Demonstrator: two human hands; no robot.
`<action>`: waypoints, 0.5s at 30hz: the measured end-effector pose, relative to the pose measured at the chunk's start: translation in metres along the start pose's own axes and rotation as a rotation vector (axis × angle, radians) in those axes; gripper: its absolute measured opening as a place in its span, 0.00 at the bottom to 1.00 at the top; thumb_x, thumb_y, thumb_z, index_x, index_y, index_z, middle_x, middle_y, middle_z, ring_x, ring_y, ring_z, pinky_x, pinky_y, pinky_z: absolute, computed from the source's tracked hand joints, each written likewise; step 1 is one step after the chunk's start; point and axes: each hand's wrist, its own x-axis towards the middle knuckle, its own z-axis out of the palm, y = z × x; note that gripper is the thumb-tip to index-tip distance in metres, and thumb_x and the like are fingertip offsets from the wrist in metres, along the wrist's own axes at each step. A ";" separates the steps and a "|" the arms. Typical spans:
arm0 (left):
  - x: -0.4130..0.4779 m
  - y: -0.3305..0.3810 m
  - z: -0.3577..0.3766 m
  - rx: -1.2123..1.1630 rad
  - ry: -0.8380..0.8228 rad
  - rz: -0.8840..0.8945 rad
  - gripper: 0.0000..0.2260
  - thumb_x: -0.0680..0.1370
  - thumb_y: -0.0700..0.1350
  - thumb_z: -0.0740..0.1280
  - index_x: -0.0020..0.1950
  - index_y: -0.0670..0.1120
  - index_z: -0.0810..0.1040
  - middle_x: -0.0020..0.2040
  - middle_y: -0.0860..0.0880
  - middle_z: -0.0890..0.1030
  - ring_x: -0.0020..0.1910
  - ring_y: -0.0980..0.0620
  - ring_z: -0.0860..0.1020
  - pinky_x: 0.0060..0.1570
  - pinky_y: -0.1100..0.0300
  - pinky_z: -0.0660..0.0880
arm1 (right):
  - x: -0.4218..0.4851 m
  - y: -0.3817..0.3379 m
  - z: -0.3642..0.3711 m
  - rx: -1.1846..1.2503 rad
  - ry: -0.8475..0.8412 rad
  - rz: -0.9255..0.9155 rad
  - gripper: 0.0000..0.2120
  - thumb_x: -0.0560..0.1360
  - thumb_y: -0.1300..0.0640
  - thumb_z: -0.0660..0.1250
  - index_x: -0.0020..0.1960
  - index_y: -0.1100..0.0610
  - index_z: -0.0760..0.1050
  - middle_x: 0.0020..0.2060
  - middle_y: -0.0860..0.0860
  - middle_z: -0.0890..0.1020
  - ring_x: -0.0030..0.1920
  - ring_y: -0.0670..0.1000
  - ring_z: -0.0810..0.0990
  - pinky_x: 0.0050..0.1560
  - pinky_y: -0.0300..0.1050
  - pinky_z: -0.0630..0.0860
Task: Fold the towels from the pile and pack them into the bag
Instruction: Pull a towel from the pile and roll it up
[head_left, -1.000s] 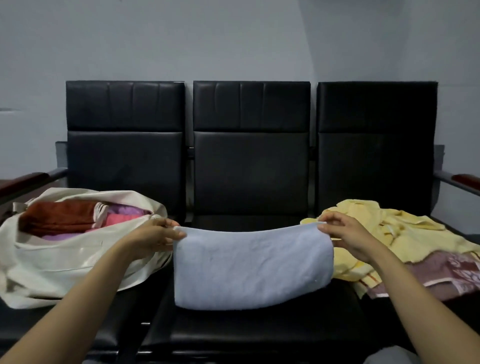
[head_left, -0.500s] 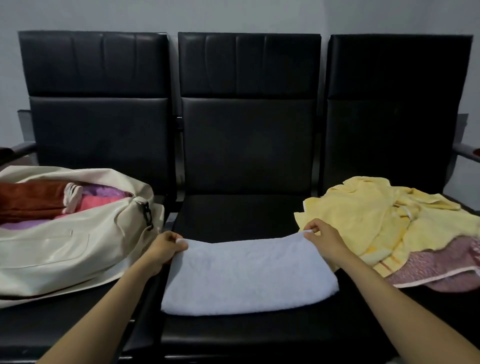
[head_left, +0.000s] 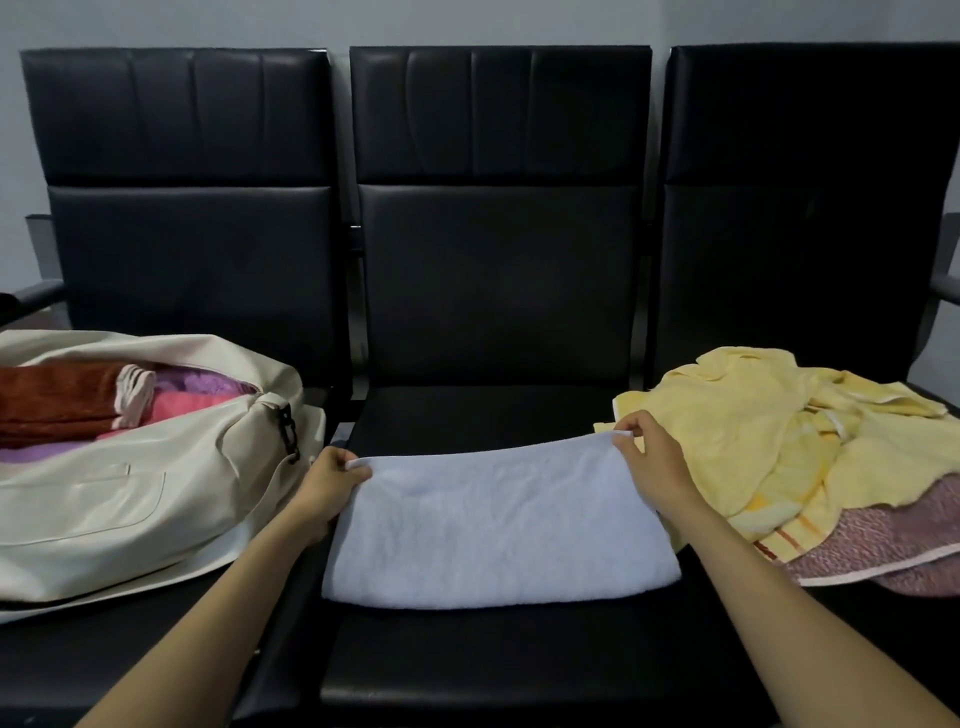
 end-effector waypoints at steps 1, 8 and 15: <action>0.001 -0.002 0.001 -0.001 0.022 0.014 0.08 0.76 0.38 0.68 0.42 0.44 0.69 0.39 0.46 0.73 0.40 0.49 0.71 0.39 0.56 0.66 | 0.000 0.003 0.003 -0.026 0.000 0.001 0.03 0.81 0.59 0.60 0.51 0.57 0.71 0.46 0.51 0.77 0.44 0.48 0.75 0.40 0.34 0.68; 0.001 -0.008 0.012 0.210 0.014 -0.032 0.25 0.73 0.43 0.74 0.64 0.38 0.68 0.57 0.43 0.74 0.56 0.44 0.74 0.50 0.56 0.69 | -0.004 0.021 0.017 -0.331 -0.121 0.023 0.11 0.80 0.59 0.60 0.62 0.59 0.69 0.57 0.55 0.73 0.47 0.52 0.74 0.47 0.45 0.70; -0.017 -0.001 0.000 0.644 -0.113 -0.208 0.23 0.71 0.58 0.73 0.50 0.40 0.76 0.52 0.45 0.78 0.55 0.45 0.77 0.48 0.56 0.74 | -0.010 0.019 0.007 -0.572 -0.183 -0.063 0.16 0.80 0.57 0.60 0.67 0.56 0.65 0.62 0.53 0.69 0.52 0.53 0.75 0.47 0.45 0.74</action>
